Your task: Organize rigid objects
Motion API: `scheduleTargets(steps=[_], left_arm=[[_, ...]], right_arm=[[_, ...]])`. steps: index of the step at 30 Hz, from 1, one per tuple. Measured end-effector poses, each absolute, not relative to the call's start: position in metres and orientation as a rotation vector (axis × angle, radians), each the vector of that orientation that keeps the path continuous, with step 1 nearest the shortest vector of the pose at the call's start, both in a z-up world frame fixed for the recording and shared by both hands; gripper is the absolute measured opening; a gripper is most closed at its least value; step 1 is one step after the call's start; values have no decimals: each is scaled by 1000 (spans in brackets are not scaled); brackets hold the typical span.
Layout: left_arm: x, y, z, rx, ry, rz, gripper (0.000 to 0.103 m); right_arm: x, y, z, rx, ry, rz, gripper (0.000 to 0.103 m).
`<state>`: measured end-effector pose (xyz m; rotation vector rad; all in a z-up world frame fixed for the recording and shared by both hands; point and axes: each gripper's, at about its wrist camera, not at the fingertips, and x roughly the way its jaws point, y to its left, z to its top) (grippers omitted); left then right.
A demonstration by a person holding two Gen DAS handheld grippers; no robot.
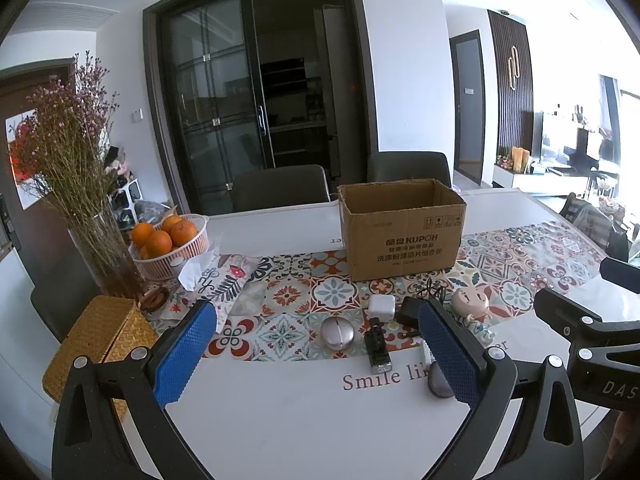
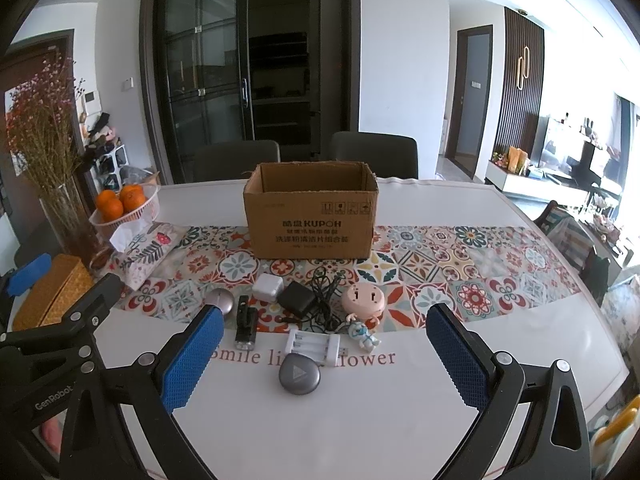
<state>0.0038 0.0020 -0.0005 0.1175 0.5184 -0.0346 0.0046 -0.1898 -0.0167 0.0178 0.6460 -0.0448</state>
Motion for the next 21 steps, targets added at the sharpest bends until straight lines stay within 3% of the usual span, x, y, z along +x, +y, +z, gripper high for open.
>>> scheduleTargets(steps=[21], left_arm=[[4, 2, -1, 119, 519, -37, 103]], right_arm=[[5, -189, -17, 17, 647, -42, 102]])
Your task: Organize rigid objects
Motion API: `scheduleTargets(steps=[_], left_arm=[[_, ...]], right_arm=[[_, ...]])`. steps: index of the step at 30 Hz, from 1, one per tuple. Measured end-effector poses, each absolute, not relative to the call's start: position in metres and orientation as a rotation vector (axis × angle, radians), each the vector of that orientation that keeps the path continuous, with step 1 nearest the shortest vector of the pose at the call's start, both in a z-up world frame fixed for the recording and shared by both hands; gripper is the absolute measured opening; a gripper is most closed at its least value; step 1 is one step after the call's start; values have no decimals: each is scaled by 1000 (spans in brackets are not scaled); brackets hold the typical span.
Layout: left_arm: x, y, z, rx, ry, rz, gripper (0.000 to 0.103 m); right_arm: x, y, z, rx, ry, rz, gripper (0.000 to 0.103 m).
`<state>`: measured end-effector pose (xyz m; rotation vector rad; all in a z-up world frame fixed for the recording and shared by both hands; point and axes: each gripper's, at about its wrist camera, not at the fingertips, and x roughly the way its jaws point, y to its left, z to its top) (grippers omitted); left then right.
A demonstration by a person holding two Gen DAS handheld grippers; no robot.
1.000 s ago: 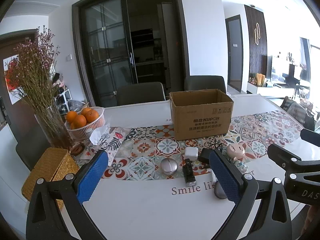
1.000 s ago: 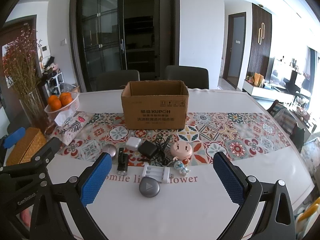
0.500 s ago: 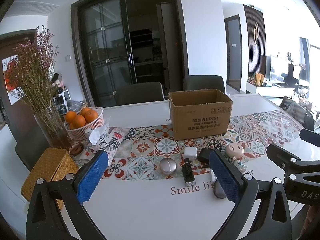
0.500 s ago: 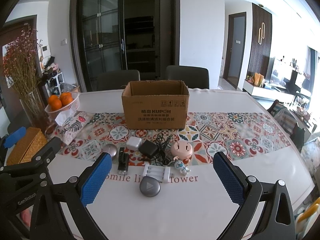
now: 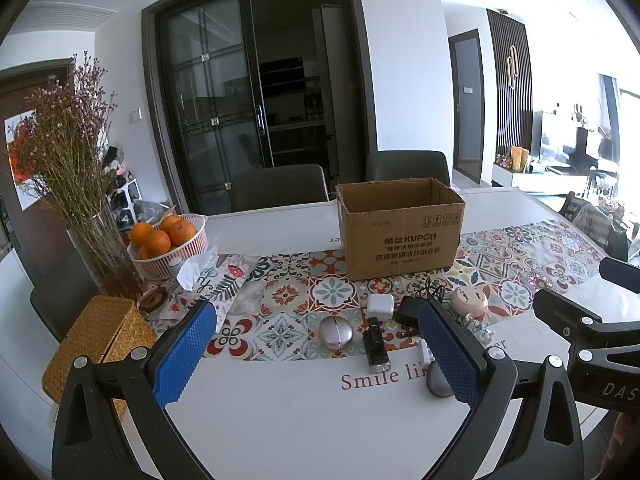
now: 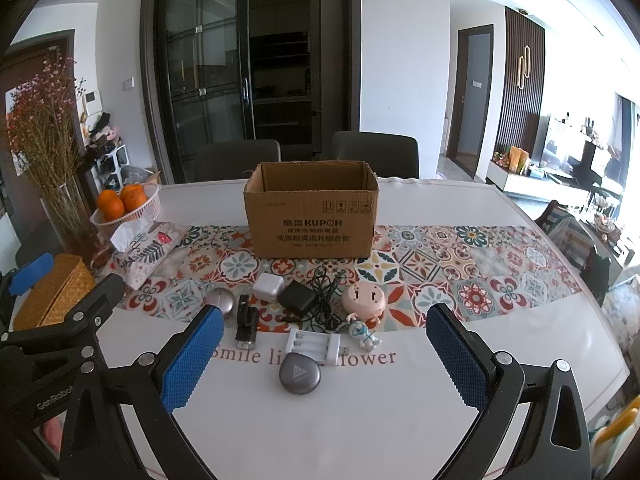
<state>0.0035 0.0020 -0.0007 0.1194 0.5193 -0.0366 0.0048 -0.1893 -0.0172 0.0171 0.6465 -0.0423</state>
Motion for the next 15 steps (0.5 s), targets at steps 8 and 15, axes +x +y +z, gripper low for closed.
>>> scheduleTargets(steps=[8, 15], left_arm=[[3, 2, -1, 120, 519, -37, 103], [3, 2, -1, 120, 519, -37, 103]], right_arm=[[5, -190, -17, 18, 651, -42, 102], [6, -189, -18, 19, 651, -41, 102]])
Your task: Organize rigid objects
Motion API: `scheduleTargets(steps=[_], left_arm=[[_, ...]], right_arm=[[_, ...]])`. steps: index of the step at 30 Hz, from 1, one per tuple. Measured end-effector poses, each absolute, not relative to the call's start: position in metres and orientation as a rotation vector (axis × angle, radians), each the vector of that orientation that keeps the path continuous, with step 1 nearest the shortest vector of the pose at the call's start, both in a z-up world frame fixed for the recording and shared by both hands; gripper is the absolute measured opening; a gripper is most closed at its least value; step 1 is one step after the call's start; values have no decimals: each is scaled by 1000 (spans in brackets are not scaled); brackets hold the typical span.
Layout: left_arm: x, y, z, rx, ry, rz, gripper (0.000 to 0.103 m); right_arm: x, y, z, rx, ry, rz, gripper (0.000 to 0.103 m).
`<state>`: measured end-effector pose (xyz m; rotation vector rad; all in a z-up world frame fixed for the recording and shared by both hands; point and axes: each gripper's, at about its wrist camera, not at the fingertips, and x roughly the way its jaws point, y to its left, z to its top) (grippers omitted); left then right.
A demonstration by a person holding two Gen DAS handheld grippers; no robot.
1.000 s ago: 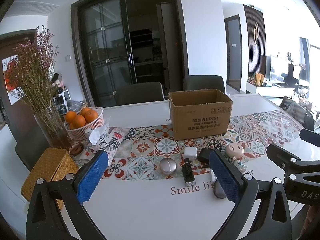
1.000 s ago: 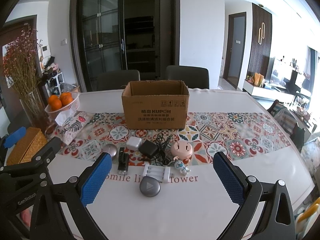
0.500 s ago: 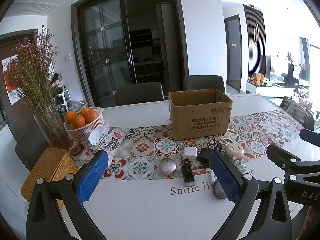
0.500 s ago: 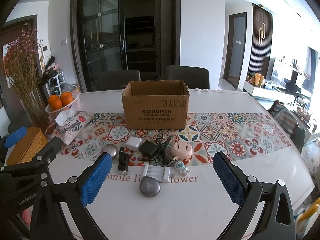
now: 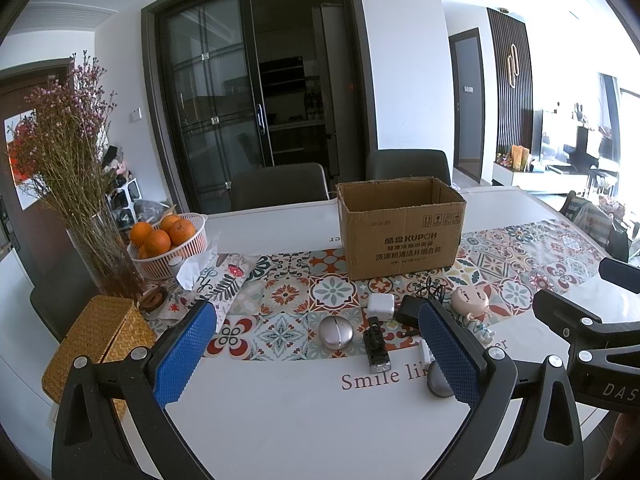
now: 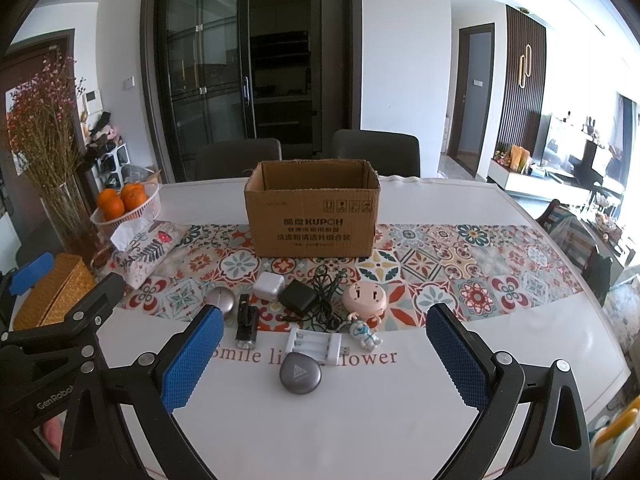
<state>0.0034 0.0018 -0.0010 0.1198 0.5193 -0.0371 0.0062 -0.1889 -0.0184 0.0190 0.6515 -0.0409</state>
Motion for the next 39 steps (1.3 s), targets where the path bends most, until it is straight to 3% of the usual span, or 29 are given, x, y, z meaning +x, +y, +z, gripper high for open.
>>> scheduleTargets(steps=[22, 39], left_arm=[[9, 1, -11, 128, 568, -46, 103], [52, 8, -58, 154, 711, -95, 101]], right_arm=[[5, -184, -27, 20, 679, -38, 102], [46, -183, -81, 78, 886, -50, 102]])
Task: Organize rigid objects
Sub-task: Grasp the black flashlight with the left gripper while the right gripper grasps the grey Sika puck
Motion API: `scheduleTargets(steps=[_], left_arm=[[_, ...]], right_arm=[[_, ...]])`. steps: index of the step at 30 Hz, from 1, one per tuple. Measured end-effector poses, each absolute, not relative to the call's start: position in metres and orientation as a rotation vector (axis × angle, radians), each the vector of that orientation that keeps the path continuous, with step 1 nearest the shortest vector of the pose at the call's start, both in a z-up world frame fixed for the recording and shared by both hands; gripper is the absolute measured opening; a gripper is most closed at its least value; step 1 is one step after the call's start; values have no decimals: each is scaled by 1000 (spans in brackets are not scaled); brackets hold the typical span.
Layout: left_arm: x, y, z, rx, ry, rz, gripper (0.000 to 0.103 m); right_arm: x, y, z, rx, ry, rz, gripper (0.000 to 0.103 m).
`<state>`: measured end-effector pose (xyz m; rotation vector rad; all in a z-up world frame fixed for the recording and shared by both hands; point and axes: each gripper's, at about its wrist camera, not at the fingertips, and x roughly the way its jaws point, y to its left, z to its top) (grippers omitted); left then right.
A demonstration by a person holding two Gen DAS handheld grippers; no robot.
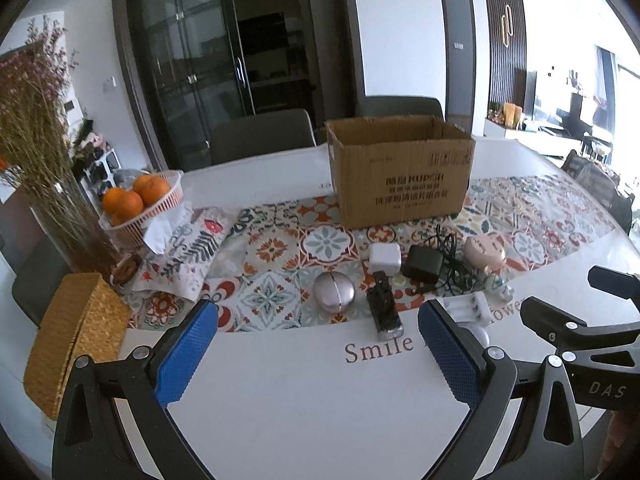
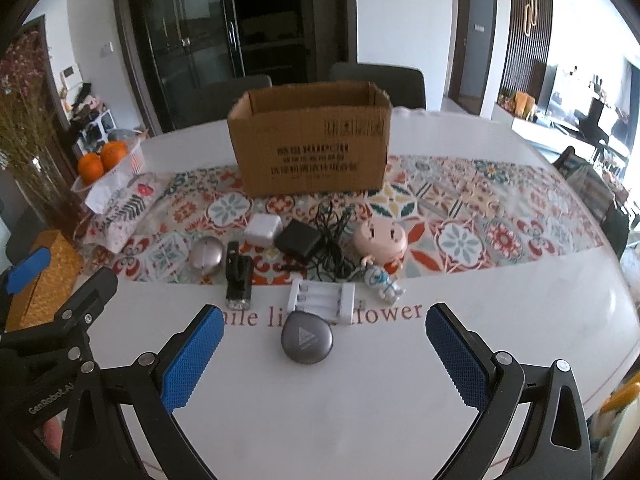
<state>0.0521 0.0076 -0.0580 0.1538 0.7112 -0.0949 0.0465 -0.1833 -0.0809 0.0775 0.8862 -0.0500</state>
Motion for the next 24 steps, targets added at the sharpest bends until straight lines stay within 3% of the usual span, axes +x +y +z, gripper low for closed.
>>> scheduleTargets(steps=[13, 24], left_arm=[[88, 9, -109, 168, 795, -191, 99], [116, 1, -142, 170, 844, -266, 94]], right_arm=[[69, -176, -133, 116, 947, -87, 99], [83, -178, -178, 188, 1014, -111, 85]])
